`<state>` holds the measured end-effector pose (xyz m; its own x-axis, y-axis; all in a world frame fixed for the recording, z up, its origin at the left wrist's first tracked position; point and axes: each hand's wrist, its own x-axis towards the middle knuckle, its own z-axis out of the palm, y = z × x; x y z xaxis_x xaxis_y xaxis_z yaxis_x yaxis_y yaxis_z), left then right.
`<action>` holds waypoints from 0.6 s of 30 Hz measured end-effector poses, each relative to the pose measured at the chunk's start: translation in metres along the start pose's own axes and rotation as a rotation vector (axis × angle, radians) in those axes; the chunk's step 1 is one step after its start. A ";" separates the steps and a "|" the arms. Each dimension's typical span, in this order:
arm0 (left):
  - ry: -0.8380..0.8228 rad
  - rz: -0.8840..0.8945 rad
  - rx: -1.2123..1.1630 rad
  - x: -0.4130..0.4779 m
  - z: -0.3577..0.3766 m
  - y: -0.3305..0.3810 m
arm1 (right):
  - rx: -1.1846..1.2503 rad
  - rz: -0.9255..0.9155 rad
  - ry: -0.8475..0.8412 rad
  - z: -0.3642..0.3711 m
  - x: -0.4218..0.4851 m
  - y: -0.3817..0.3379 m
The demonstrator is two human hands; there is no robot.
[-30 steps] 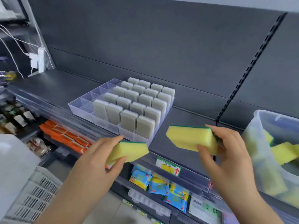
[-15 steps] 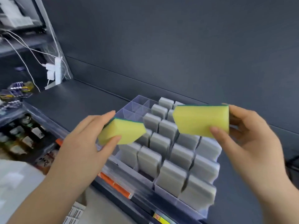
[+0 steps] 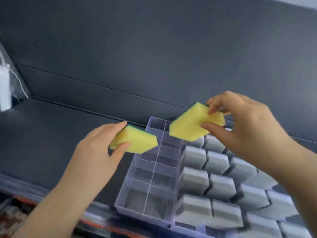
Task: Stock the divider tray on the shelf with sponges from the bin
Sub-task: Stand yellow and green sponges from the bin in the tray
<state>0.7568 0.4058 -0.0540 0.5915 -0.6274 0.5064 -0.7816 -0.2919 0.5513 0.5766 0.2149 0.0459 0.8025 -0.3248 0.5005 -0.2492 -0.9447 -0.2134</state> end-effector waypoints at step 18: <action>-0.207 0.200 -0.087 0.069 -0.026 -0.121 | -0.394 0.383 -0.438 0.166 0.115 0.011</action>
<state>0.8975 0.4163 -0.0688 0.3674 -0.8027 0.4698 -0.8534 -0.0902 0.5133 0.7562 0.1751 -0.0383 0.7432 -0.6673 0.0489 -0.6691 -0.7412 0.0541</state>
